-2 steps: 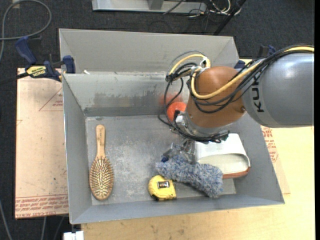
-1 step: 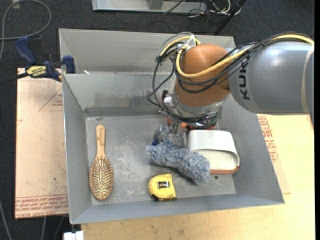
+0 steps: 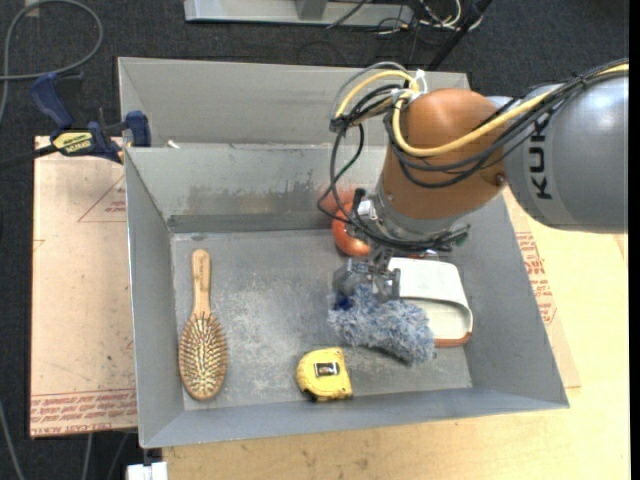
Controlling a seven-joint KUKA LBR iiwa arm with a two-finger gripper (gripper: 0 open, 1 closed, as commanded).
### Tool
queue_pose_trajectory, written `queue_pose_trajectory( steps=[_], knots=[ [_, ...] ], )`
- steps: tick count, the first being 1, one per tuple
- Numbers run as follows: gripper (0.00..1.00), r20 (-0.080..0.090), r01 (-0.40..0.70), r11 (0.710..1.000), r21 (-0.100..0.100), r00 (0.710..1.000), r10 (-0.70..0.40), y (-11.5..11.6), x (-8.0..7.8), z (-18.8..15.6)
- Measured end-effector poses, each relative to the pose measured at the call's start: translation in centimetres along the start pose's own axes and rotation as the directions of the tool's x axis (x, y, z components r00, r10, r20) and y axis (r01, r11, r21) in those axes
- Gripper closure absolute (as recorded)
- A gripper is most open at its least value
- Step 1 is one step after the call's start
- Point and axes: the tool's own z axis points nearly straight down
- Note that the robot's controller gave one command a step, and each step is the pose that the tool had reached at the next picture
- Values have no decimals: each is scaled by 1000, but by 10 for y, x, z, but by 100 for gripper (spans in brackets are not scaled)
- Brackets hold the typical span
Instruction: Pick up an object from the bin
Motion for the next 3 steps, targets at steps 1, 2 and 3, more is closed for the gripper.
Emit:
queue_pose_trajectory(
  steps=[1,2,3],
  knots=[
    [100,-5,129,992,0,992,-129,-6,-4,25],
    [100,-5,-55,998,-12,999,54,-1,-5,7],
    [100,-3,2,1000,-5,1000,-2,7,-18,44]
  ],
)
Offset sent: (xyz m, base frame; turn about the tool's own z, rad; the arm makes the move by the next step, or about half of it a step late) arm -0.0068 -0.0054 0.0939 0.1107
